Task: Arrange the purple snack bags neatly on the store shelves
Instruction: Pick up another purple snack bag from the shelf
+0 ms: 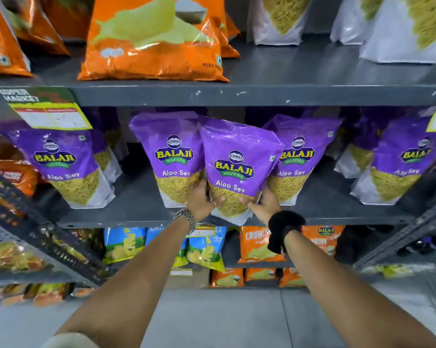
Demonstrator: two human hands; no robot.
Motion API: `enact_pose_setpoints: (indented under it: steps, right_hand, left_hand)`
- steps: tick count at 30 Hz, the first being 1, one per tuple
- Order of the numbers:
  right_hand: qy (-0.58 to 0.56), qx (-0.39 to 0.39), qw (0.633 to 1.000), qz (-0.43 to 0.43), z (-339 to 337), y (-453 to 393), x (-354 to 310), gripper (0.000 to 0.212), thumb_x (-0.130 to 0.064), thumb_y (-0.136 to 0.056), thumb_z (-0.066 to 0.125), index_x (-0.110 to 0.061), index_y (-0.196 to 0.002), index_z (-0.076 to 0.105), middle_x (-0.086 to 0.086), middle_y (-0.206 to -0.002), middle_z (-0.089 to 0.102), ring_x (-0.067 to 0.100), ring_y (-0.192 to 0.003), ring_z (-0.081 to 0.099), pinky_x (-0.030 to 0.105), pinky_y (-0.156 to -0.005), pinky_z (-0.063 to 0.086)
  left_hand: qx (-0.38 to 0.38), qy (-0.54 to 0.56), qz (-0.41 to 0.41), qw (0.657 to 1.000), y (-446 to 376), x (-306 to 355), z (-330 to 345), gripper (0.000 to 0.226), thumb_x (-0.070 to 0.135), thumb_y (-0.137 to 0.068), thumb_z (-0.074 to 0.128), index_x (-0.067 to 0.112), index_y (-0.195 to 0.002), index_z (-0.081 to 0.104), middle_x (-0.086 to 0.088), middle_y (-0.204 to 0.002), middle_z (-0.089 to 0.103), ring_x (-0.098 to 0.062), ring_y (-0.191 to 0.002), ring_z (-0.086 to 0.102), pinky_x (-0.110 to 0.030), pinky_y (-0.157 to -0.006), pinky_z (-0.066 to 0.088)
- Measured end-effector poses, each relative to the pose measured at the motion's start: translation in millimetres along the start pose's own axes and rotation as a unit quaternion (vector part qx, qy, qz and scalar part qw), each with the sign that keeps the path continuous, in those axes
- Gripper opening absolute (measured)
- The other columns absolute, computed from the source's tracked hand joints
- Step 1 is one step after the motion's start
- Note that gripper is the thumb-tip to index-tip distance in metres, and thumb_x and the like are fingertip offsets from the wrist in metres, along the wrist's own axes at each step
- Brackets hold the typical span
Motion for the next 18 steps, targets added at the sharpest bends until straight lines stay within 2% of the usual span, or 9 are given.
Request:
enact_pose_setpoints:
  steps: [2,4,5,8,10,12,14,16,18]
  right_hand:
    - [-0.003,0.011,1.000,-0.003,-1.7,8.5,-5.5,0.059,-0.014,-0.073,0.076,-0.009,-0.125,0.050,0.008,-0.118,0.065,0.015,-0.107,0.058,0.031,-0.095,0.048]
    - [-0.025,0.007,1.000,-0.001,-6.1,22.0,-8.1,0.054,-0.011,-0.072,0.076,-0.010,-0.121,0.052,0.004,-0.113,0.066,0.015,-0.105,0.061,0.035,-0.098,0.048]
    - [-0.034,-0.001,0.999,-0.002,-9.8,32.0,-11.4,0.051,-0.012,-0.072,0.076,-0.012,-0.119,0.054,0.002,-0.110,0.068,0.016,-0.103,0.063,0.040,-0.101,0.048]
    - [-0.022,-0.035,0.999,-0.026,-25.9,63.2,-33.2,0.035,-0.019,-0.073,0.076,-0.022,-0.105,0.064,-0.003,-0.100,0.072,0.015,-0.097,0.067,0.050,-0.098,0.050]
    - [-0.006,-0.051,0.998,-0.048,-40.6,81.3,-56.2,0.023,-0.033,-0.068,0.078,-0.033,-0.089,0.067,-0.008,-0.094,0.073,0.014,-0.092,0.068,0.049,-0.096,0.051]
    - [0.014,-0.050,0.996,-0.076,-57.8,96.9,-85.2,0.035,-0.051,-0.059,0.078,-0.032,-0.086,0.068,-0.005,-0.091,0.075,0.015,-0.090,0.069,0.049,-0.093,0.052]
    - [0.013,-0.045,0.993,-0.109,-74.1,105.4,-115.8,0.046,-0.059,-0.055,0.077,-0.027,-0.088,0.069,-0.002,-0.091,0.076,0.013,-0.088,0.070,0.043,-0.090,0.055]
    - [-0.028,-0.034,0.990,-0.135,-93.3,110.8,-147.2,0.027,-0.041,-0.064,0.077,-0.025,-0.083,0.068,-0.011,-0.081,0.076,0.003,-0.079,0.068,0.026,-0.080,0.057]
    - [-0.054,-0.017,0.985,-0.165,-112.9,115.6,-183.2,0.015,-0.017,-0.072,0.075,-0.025,-0.081,0.065,-0.019,-0.067,0.073,-0.006,-0.068,0.066,0.013,-0.067,0.056]
  left_hand:
    - [-0.007,0.041,-0.016,0.999,8.5,5.4,-1.7,0.075,0.016,-0.059,0.078,0.014,-0.123,0.039,-0.013,-0.110,0.060,-0.023,-0.101,0.057,-0.046,-0.090,0.051]
    - [-0.014,0.062,-0.019,0.998,22.6,13.5,-4.5,0.066,-0.007,-0.064,0.075,0.011,-0.118,0.042,-0.015,-0.109,0.062,-0.024,-0.096,0.059,-0.033,-0.080,0.054]
    - [-0.016,0.058,-0.012,0.998,29.8,14.4,-7.5,0.063,-0.008,-0.063,0.076,0.012,-0.114,0.044,-0.011,-0.103,0.063,-0.020,-0.088,0.060,-0.026,-0.075,0.053]
    - [-0.016,0.017,0.053,0.998,58.3,30.1,-25.3,0.071,0.013,-0.052,0.088,0.010,-0.112,0.051,0.002,-0.094,0.064,0.006,-0.072,0.061,-0.013,-0.066,0.051]
    - [-0.013,-0.012,0.102,0.995,80.6,52.8,-38.6,0.080,0.035,-0.039,0.090,0.016,-0.108,0.055,0.008,-0.092,0.067,0.005,-0.077,0.063,-0.018,-0.072,0.054]
    - [0.002,-0.032,0.145,0.989,102.1,82.7,-51.6,0.078,0.050,-0.033,0.084,0.020,-0.100,0.057,0.008,-0.091,0.069,-0.005,-0.082,0.065,-0.023,-0.075,0.055]
    - [0.022,-0.024,0.175,0.984,115.5,114.4,-64.8,0.074,0.049,-0.034,0.086,0.018,-0.096,0.060,0.007,-0.087,0.069,-0.002,-0.076,0.065,-0.019,-0.071,0.055]
    - [0.045,-0.020,0.212,0.976,126.3,151.6,-78.3,0.068,0.038,-0.039,0.091,0.016,-0.097,0.063,0.010,-0.082,0.067,0.007,-0.069,0.060,-0.008,-0.065,0.048]
    - [0.064,-0.008,0.249,0.966,131.7,188.2,-91.5,0.063,0.032,-0.044,0.090,0.013,-0.098,0.063,0.010,-0.083,0.068,0.006,-0.068,0.059,-0.006,-0.065,0.045]
Point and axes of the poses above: each hand's wrist, its own y-axis away from the middle knuckle, its own z-axis out of the palm, x = y × z, the point moved 5 cm from there along -y, towards the middle knuckle
